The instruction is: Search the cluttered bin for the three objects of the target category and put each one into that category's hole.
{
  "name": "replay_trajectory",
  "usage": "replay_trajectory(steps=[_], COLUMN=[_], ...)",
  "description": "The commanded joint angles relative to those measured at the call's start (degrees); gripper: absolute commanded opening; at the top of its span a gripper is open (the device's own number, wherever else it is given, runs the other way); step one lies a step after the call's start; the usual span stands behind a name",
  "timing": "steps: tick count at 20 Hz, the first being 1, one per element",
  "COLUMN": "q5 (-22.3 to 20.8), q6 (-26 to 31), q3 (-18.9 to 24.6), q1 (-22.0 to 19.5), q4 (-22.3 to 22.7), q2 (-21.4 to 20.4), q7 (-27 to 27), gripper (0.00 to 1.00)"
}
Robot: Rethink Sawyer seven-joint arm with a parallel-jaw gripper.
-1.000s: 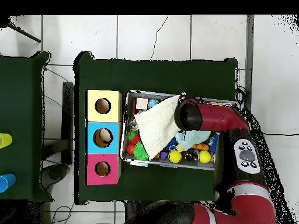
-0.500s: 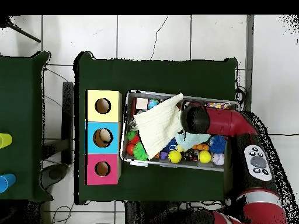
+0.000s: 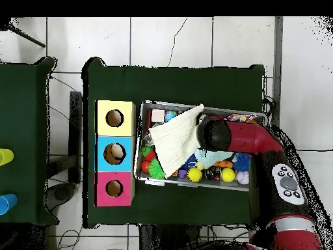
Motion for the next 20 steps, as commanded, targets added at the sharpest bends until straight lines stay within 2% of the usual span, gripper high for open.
replay_trajectory(steps=[1, 6, 13, 20], q5=[-0.56, -1.35, -4.53, -5.44], q6=[0.55, 1.47, -2.61, -4.57], q3=[9.28, 8.67, 5.59, 2.52], q1=[-2.13, -1.26, 0.28, 1.55], q4=[8.11, 7.54, 4.0, 3.78], q2=[2.49, 3.05, 7.38, 6.96], q7=[-4.31, -3.26, -1.41, -0.27], gripper=[1.0, 1.0, 1.0, 1.0])
